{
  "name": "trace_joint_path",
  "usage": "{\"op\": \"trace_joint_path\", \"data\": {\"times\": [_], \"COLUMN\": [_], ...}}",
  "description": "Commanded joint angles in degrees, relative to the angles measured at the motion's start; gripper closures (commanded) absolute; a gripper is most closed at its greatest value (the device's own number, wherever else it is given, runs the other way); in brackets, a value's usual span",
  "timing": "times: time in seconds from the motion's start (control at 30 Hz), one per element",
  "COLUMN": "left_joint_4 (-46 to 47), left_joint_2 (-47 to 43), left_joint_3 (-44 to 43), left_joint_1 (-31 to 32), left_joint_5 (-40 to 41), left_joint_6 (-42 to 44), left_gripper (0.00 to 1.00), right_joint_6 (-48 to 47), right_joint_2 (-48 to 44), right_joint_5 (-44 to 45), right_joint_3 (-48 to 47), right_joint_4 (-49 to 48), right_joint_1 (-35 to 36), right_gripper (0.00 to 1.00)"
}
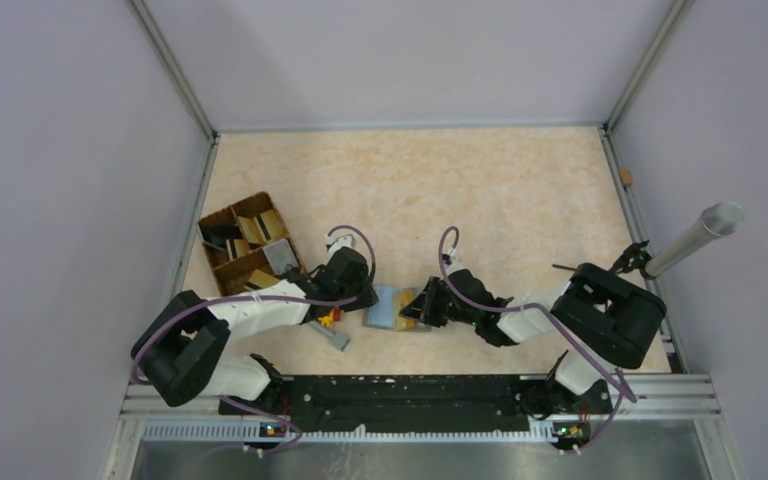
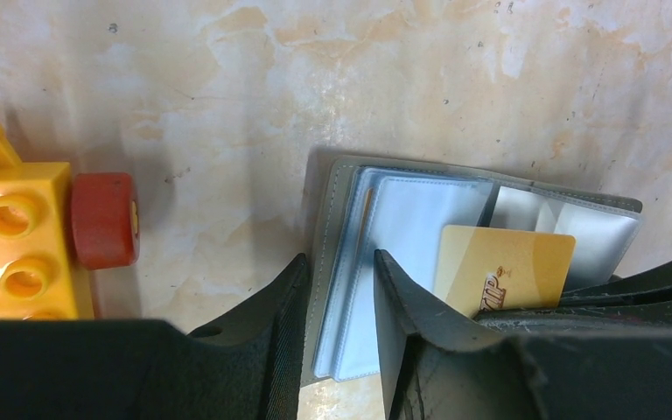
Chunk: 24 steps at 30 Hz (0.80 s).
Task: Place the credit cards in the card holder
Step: Insert the credit card into the card holder.
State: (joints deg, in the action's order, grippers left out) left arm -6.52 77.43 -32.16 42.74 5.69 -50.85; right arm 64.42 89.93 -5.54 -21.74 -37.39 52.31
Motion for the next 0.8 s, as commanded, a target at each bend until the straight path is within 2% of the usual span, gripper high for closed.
{"op": "trace_joint_path", "data": {"times": [0.0,0.27,0.57,0.77], "left_joint_4": [-6.0,-6.0,-5.6,-5.9], "left_joint_2": [2.2,2.3,2.4,2.1], "left_joint_3": [1.2,1.4,1.3,1.3], "left_joint_1": [0.5,0.5,0.5,0.5], "left_joint_5": [0.0,0.0,-0.4,-0.1], "left_joint_6": [1.0,0.6,0.3,0.3], "left_gripper": [0.65,0.66,0.66,0.69], "right_joint_6": [0.5,-1.1,0.7,3.8], "right_joint_2": [1.8,3.0,7.2,6.6], "right_joint_5": [3.8,9.0,5.7,4.2], "right_joint_3": [-0.3,-2.0,-1.9,-0.5], "right_joint_4": [-1.7,1.2,-2.0,0.6], "right_joint_1": [-0.6,-0.6,-0.3,1.0], "right_gripper": [1.0,1.0,1.0,1.0]}}
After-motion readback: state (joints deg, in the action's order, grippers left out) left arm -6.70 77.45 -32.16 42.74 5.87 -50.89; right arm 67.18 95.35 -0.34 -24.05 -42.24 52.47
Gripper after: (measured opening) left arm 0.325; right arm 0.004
